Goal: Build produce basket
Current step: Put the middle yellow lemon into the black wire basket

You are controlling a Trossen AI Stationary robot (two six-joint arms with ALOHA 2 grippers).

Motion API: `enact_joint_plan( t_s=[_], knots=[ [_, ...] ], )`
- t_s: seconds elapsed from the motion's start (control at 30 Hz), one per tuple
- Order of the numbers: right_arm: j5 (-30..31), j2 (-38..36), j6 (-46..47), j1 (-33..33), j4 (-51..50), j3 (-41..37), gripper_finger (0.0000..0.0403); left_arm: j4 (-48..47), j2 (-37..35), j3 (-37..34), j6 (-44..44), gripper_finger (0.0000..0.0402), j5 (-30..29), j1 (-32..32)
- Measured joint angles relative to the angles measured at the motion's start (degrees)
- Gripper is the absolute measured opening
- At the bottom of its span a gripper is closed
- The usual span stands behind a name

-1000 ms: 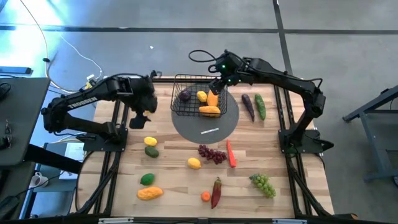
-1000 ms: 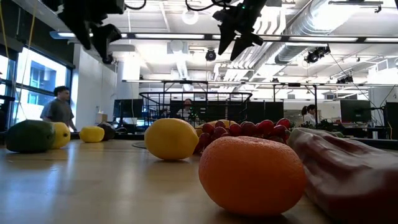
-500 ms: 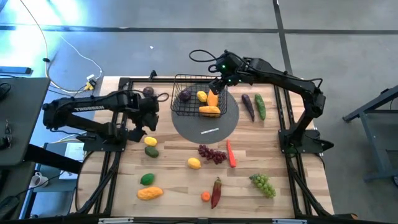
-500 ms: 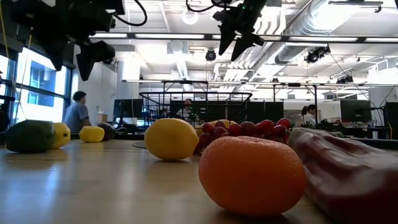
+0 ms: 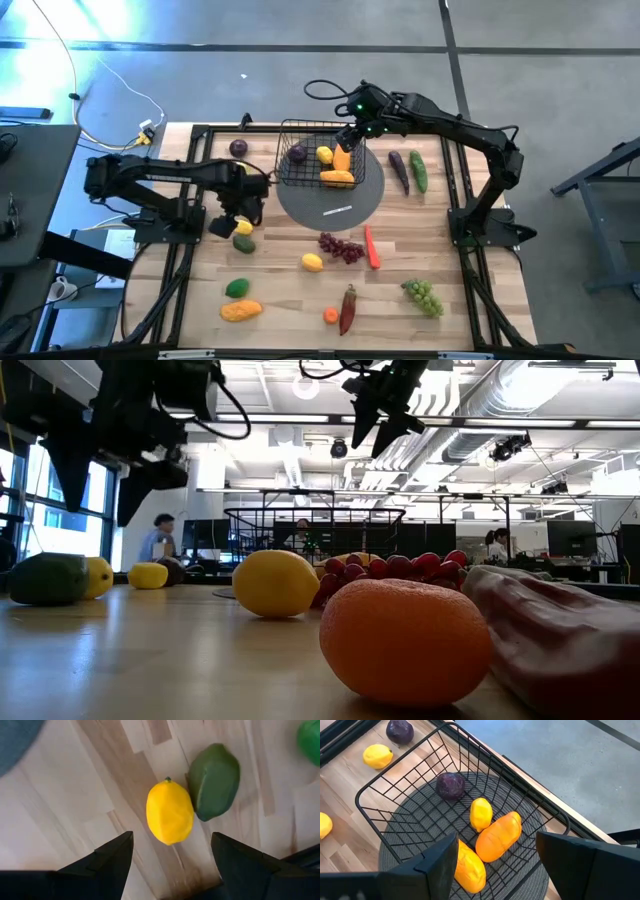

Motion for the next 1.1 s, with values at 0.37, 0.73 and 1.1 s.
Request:
enact_joint_plan(
  t_s=[0.37, 0.73, 1.1],
  knots=[
    [0.0, 0.0, 0.0, 0.0, -0.1, 0.0, 0.0248, 0.0, 7.1, 0.0, 0.1, 0.0258, -2.6, -0.9],
    [0.0, 0.0, 0.3, 0.0, -0.2, 0.0, 0.0248, 0.7, 11.3, 0.0, 0.1, 0.0259, -2.6, -2.3],
    [0.0, 0.0, 0.3, 0.0, -0.4, 0.0, 0.0248, 1.9, 15.9, 0.0, -0.4, 0.0259, -4.3, -5.4]
  ],
)
